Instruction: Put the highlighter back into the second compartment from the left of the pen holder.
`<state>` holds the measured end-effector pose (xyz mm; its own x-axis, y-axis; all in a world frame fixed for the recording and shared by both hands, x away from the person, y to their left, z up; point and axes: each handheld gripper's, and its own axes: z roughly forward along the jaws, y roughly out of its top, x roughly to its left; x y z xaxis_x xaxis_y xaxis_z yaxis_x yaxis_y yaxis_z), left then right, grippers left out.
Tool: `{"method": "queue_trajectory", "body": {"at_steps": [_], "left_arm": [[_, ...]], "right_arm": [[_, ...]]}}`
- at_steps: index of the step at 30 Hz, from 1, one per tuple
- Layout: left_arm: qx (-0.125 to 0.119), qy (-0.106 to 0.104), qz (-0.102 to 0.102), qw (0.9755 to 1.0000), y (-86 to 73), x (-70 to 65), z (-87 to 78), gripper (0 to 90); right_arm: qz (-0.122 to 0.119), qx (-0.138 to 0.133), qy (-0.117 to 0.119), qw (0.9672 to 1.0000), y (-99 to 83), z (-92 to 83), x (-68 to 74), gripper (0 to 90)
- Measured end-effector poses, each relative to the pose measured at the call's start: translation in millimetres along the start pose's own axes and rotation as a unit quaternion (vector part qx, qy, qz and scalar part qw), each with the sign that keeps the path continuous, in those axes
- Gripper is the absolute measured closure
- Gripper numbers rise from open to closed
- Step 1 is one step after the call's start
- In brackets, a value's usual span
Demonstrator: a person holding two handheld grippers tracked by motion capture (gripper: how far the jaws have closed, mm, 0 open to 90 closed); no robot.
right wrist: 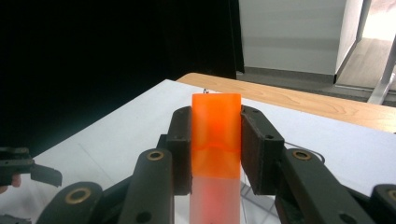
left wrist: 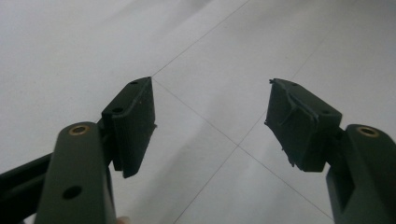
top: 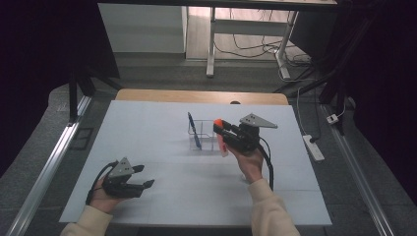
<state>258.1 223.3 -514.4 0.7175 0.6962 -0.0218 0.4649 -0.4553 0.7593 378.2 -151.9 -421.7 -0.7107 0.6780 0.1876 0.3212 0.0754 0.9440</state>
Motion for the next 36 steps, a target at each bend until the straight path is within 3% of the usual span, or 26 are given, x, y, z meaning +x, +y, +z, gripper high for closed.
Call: {"method": "queue_trajectory", "body": {"at_steps": [20,36], "left_arm": [[0.005,-0.002,0.002,1.0000,-0.7,2.2,1.3,32.2],[0.007,-0.001,-0.001,1.0000,-1.6,4.4,2.2,32.2]], "right_arm": [[0.008,-0.019,-0.010,0.9997,11.9,10.3,-19.2,66.6],[0.010,-0.034,-0.001,0.9994,23.1,49.1,-20.1,66.5]]}}
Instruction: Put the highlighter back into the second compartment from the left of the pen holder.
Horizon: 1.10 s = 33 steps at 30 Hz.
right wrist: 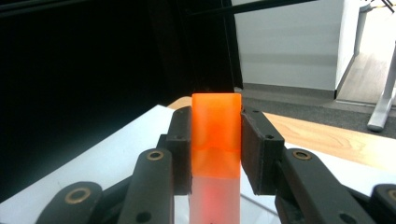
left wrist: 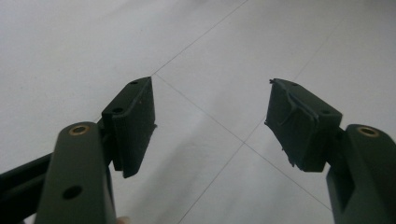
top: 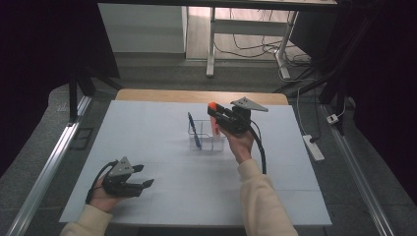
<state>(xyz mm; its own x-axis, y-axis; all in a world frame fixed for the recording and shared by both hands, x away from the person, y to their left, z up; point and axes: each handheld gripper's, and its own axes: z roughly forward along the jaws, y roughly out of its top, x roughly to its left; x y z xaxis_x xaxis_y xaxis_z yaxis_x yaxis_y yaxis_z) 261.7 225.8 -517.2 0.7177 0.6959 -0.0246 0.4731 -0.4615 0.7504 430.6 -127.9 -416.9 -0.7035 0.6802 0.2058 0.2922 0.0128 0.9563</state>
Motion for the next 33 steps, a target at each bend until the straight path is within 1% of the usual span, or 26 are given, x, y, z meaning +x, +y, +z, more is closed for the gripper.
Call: {"method": "queue_trajectory", "body": {"at_steps": [5,10,19,28,30,32,33], "left_arm": [[0.000,0.000,-0.001,1.0000,-0.2,0.5,0.8,32.2],[0.001,-0.001,-0.002,1.0000,-0.4,1.3,1.3,32.2],[0.002,-0.002,-0.001,1.0000,-1.1,2.2,1.2,32.2],[0.003,-0.003,0.001,1.0000,-1.5,2.5,1.2,32.2],[0.003,-0.003,0.001,1.0000,-1.6,2.6,1.2,32.2],[0.004,-0.003,0.002,1.0000,-1.6,2.6,1.3,32.2],[0.004,-0.003,0.002,1.0000,-1.6,2.5,1.4,32.2]], "right_arm": [[0.000,-0.005,-0.001,1.0000,1.4,8.3,-2.8,66.5],[0.002,-0.003,-0.001,1.0000,-0.2,16.9,-5.1,66.5],[-0.007,-0.007,0.002,0.9999,4.1,29.9,-0.5,66.5],[-0.006,-0.007,0.000,1.0000,0.9,37.5,-3.1,66.0],[-0.009,-0.003,-0.005,0.9999,-0.6,38.3,-3.2,63.4],[-0.010,0.000,-0.008,0.9999,-1.4,38.3,-2.8,56.1],[-0.011,0.003,-0.010,0.9999,-1.5,37.9,-2.5,54.6]]}}
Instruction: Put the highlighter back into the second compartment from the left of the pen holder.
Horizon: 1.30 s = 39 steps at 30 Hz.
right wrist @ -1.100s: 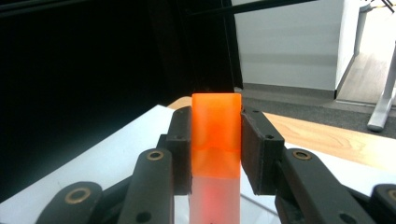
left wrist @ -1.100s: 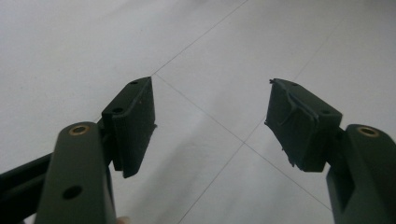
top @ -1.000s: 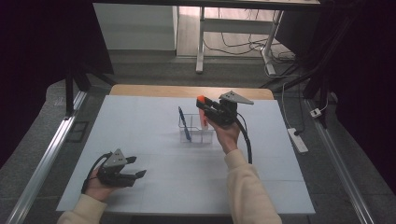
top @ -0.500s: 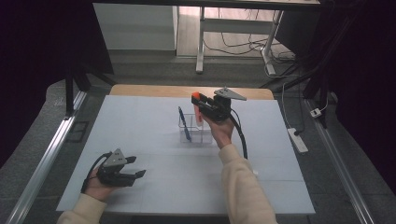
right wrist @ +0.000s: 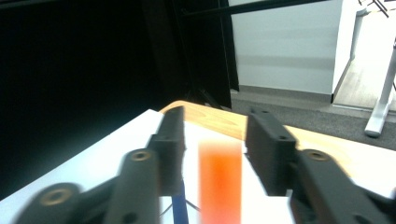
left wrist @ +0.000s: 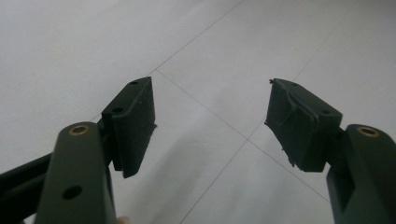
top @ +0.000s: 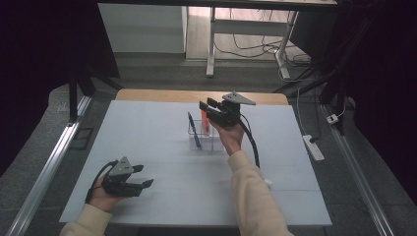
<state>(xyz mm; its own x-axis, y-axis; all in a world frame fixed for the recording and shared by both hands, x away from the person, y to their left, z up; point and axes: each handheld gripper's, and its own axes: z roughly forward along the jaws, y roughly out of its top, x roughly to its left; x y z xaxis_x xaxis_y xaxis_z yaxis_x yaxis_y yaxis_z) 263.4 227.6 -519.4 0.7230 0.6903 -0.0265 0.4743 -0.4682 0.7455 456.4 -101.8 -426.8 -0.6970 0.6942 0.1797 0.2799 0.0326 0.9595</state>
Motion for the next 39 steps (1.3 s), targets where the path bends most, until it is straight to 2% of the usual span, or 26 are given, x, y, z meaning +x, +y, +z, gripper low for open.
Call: {"method": "queue_trajectory", "body": {"at_steps": [9,25,30,39], "left_arm": [[0.002,0.000,0.001,1.0000,0.1,-0.3,0.3,32.2],[0.003,0.000,0.002,1.0000,0.3,0.2,1.0,32.1],[0.000,0.000,0.000,1.0000,0.4,0.4,0.4,32.1],[-0.002,0.003,0.001,1.0000,0.6,-0.4,-0.3,32.1]], "right_arm": [[-0.019,0.025,0.015,0.9994,-4.4,-7.7,1.0,47.3],[-0.024,0.038,0.014,0.9989,-15.4,-38.2,-3.8,46.7],[-0.019,0.042,0.015,0.9988,-20.2,-51.9,-6.4,46.5],[-0.026,0.050,0.013,0.9984,-26.8,-86.1,-14.2,45.9]]}}
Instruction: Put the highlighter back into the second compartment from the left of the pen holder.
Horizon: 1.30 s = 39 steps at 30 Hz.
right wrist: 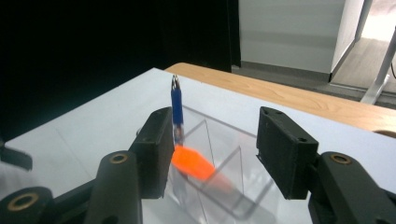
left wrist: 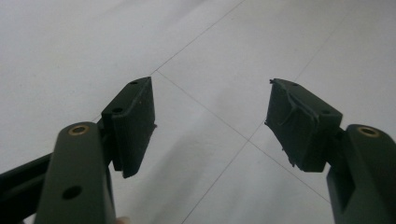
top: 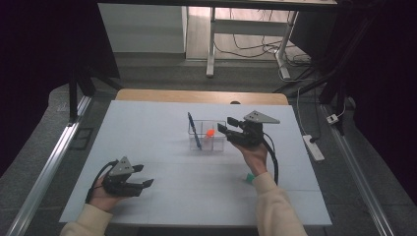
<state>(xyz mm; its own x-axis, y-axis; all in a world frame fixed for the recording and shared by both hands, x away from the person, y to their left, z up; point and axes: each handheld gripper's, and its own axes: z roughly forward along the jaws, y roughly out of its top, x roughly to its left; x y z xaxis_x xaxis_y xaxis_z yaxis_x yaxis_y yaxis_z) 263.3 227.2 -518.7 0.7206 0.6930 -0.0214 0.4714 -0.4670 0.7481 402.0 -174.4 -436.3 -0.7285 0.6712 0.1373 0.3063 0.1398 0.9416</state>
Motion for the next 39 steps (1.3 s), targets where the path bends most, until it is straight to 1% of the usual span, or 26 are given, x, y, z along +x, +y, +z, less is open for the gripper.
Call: {"method": "queue_trajectory", "body": {"at_steps": [4,14,16,20,23,27,33,36,39], "left_arm": [[-0.002,0.001,-0.001,1.0000,0.4,-0.6,-0.7,32.1],[-0.004,0.008,-0.004,1.0000,0.7,-1.4,-1.2,32.0],[-0.003,0.012,-0.004,0.9999,1.1,-1.9,-1.8,31.9],[-0.006,0.015,-0.010,0.9998,2.7,-3.2,-2.3,31.8],[-0.007,0.019,-0.014,0.9997,3.5,-3.2,-2.0,31.6],[-0.012,0.021,-0.027,0.9993,5.2,-2.2,-3.7,31.4],[-0.019,0.022,-0.030,0.9991,5.5,-0.6,-5.2,31.4],[-0.021,0.019,-0.028,0.9992,4.6,0.6,-5.6,31.4],[-0.023,0.017,-0.027,0.9992,5.2,1.2,-5.1,31.5]], "right_arm": [[-0.007,0.005,-0.006,0.9999,-4.1,-15.5,-1.9,44.5],[-0.013,0.016,-0.014,0.9997,-17.7,-50.2,-6.3,43.2],[-0.015,0.021,-0.014,0.9996,-20.2,-56.2,-7.5,43.0],[-0.013,0.025,-0.012,0.9995,-25.8,-67.2,-10.5,42.8],[-0.010,0.031,-0.009,0.9994,-31.9,-72.9,-13.0,42.5],[-0.016,0.042,-0.004,0.9990,-37.5,-81.1,-16.9,41.8],[-0.027,0.063,0.012,0.9976,-40.1,-93.9,-21.4,40.7],[-0.032,0.077,0.009,0.9965,-43.7,-98.0,-21.9,39.9],[-0.032,0.084,0.009,0.9959,-48.7,-99.8,-22.8,38.6]]}}
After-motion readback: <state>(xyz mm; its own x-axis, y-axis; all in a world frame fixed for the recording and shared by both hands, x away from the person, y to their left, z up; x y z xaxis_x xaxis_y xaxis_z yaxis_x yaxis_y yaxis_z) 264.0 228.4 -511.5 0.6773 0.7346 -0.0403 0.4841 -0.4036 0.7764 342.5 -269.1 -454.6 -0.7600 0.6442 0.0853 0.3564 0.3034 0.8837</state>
